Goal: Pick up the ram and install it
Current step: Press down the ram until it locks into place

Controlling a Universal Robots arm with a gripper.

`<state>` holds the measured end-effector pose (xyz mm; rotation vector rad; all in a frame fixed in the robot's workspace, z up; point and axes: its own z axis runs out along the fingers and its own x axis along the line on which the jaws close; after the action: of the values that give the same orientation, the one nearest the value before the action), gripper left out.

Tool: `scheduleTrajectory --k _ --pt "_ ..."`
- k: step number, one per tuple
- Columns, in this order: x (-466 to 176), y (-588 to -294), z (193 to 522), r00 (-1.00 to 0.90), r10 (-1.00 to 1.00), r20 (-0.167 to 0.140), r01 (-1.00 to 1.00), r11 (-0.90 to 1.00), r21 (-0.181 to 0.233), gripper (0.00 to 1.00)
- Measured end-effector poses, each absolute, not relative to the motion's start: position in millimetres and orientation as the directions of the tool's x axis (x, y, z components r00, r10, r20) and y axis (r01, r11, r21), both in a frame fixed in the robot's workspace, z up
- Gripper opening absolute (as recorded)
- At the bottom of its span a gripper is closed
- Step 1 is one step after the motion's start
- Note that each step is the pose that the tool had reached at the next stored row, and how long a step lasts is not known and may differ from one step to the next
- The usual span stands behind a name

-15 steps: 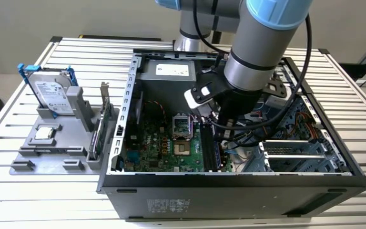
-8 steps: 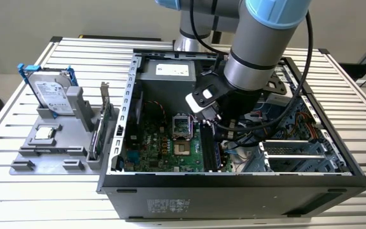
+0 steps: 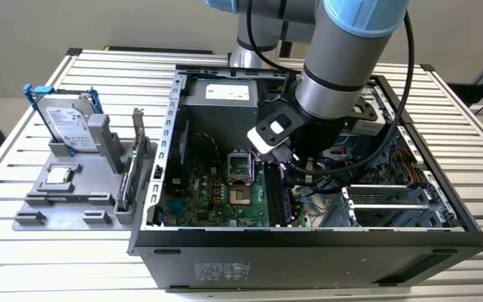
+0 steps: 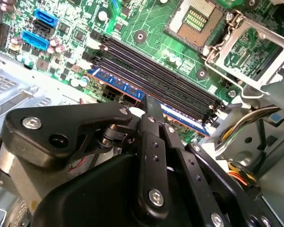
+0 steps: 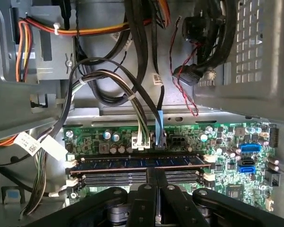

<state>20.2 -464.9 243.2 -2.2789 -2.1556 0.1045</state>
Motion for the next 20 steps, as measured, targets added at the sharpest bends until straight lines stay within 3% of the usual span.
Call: scheduleTrajectory --k 20 --pt "20 -457 224 0.020 0.998 -0.064 0.999 -0.022 -0.032 0.00"
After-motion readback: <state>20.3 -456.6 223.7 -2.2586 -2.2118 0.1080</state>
